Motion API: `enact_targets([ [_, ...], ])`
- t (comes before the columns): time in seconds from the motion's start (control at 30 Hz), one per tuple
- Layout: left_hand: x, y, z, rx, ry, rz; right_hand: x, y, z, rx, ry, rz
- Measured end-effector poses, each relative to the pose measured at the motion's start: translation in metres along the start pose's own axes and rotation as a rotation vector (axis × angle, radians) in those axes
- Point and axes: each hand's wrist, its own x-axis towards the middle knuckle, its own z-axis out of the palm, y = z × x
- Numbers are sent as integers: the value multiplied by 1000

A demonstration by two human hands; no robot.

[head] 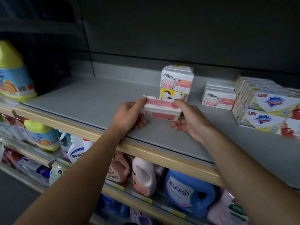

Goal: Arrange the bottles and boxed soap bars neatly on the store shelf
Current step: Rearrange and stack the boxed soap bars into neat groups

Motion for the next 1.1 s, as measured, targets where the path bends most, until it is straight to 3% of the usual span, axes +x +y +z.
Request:
enact_targets([
  [0.13, 0, -4, -2, -58, -4, 91, 0, 3, 3, 50, -26, -91],
  [0.43, 2, -9, -7, -242, -108, 100, -1, 5, -1, -468, 59, -454],
  [0.53, -1, -6, -2, -137, -116, 135, -3, 2, -2, -662, 145, -584],
  [0.73, -4, -4, -4, -57, -36, 219, -7, 5, 6, -866, 122, -788],
  [0.9, -5, -4, -4, -79, -26, 224, -8, 3, 5, -873, 129, -798],
  [1.1, -9, 3, 10, 193, -102, 311, -28, 0, -20, -824, 90, -639],
])
